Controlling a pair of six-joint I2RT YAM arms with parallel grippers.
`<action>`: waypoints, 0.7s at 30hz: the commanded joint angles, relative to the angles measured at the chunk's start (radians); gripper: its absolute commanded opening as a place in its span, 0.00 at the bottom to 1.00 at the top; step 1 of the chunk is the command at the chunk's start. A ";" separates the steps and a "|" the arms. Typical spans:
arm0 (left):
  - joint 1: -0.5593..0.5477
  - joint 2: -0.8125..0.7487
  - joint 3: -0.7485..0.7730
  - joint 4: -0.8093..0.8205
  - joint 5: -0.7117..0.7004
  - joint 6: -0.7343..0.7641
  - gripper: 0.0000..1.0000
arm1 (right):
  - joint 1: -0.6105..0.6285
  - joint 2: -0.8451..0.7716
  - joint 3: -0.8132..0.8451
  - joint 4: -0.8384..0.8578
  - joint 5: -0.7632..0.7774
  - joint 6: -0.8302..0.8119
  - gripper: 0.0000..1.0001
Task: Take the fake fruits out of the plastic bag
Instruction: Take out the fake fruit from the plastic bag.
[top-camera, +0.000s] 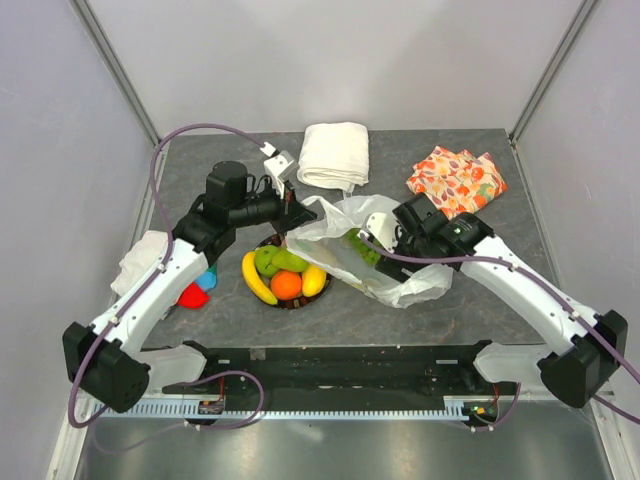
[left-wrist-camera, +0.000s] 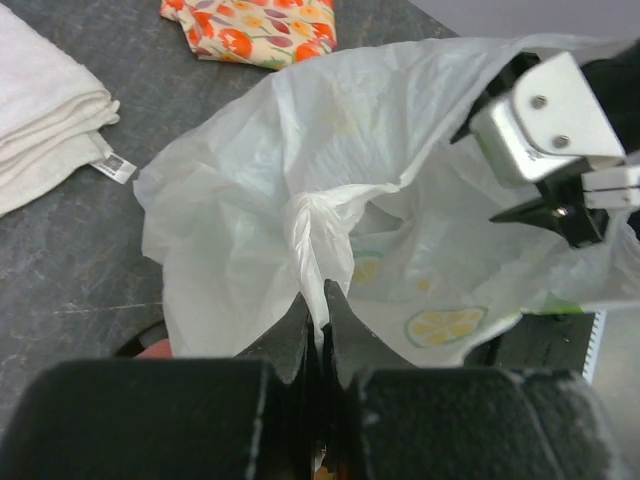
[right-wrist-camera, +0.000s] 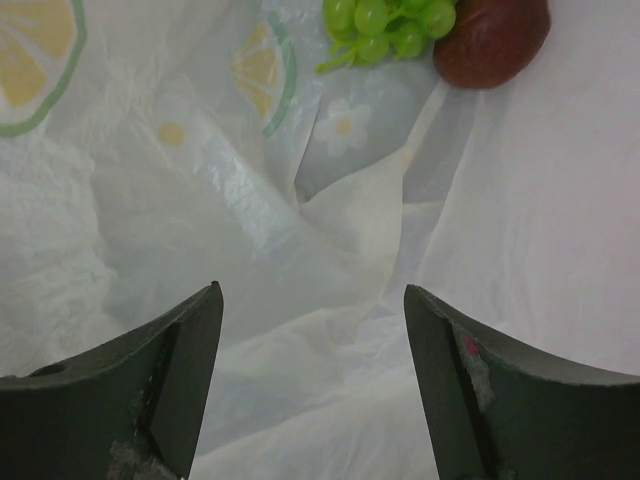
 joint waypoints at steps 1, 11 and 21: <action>-0.005 -0.055 -0.030 0.039 0.031 -0.016 0.02 | -0.003 0.111 0.089 0.089 0.030 -0.056 0.78; -0.008 -0.032 -0.024 0.069 -0.023 -0.025 0.02 | -0.095 0.448 0.209 0.315 0.195 0.045 0.79; -0.008 0.021 -0.010 0.067 -0.037 -0.016 0.02 | -0.206 0.641 0.358 0.296 0.083 0.115 0.75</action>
